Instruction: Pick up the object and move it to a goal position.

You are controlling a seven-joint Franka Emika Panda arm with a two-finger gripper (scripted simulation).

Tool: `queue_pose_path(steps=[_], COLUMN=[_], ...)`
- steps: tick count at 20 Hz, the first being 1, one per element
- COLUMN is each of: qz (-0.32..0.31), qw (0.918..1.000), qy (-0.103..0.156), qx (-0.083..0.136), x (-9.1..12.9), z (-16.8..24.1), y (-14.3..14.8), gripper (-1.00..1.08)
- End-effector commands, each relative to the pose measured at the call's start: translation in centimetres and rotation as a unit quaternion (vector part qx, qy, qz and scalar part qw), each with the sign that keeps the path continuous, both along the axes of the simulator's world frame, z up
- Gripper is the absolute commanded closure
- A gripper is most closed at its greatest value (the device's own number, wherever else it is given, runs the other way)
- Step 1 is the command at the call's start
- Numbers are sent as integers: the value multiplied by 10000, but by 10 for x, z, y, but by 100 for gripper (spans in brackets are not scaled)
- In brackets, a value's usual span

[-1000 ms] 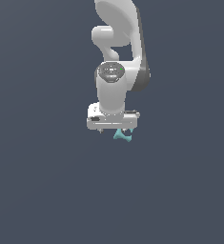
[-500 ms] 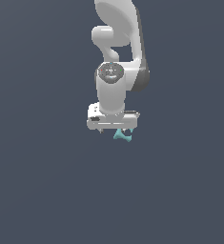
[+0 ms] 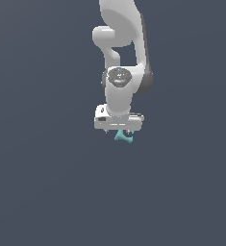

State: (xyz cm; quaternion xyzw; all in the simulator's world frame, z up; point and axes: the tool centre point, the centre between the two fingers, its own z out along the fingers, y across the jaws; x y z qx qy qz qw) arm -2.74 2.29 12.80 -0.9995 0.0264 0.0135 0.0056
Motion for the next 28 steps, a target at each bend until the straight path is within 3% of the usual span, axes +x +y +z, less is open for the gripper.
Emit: queue_pose_path(steps=[1,14,28], qz=[-141,-825,-889], qw=[9999,9965,9959], qy=[-17,-116,-124], qx=[-15,-68,-71], x=[-8,-52,-57], z=[-10,-50,-69], y=[8,42,45], gripper=[-92,-92,-92])
